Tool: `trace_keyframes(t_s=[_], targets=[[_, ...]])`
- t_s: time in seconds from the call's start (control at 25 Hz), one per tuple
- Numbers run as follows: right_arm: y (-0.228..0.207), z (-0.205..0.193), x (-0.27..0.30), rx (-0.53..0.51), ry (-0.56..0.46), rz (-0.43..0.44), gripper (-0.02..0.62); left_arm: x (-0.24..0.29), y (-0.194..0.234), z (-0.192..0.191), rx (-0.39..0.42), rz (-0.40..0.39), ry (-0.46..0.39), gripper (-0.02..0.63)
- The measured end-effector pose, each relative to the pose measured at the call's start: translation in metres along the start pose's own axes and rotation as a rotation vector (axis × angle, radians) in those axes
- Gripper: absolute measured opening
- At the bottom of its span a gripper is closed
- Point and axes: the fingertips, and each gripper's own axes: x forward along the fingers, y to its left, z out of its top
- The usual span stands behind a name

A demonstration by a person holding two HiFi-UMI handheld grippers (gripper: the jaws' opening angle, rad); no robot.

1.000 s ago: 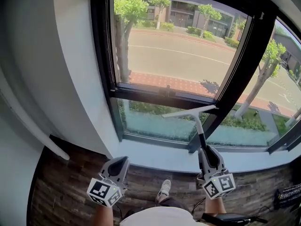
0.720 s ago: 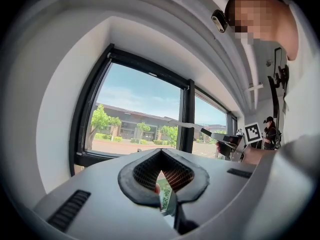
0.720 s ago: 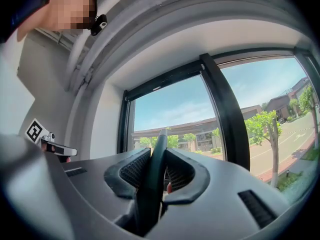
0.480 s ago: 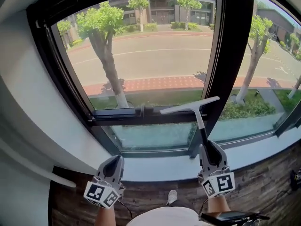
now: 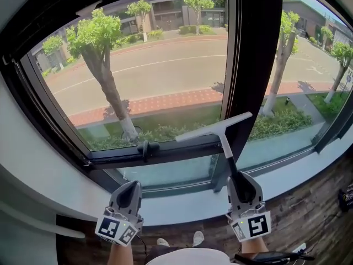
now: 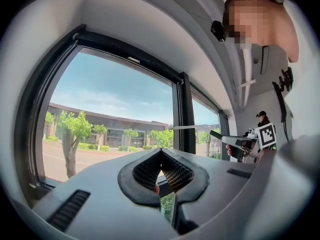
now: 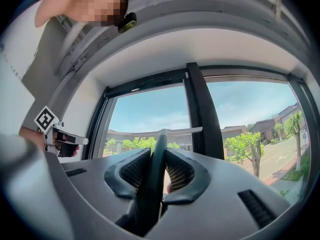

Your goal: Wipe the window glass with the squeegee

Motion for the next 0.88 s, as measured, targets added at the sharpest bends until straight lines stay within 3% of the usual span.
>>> trace_keyframes(t_s=[0.2,0.44,0.64,0.88], targets=[[0.01,0.005,0.022,-0.045,-0.007,-0.06,0.1,0.018,0.037,0.004,0.002,-0.045,-0.012,0.018],[0.056,0.027,0.073,-0.09,-0.059,-0.135,0.1,0.017,0.108,0.015,0.036,-0.129,-0.025,0.018],[0.085,0.074,0.13,-0.132,-0.172,-0.165,0.1,0.01,0.163,0.018,0.039,-0.173,-0.032,0.017],[0.062,0.144,0.191,-0.175,-0.306,-0.221,0.1,0.013,0.184,0.024,-0.002,-0.174,-0.06,0.018]])
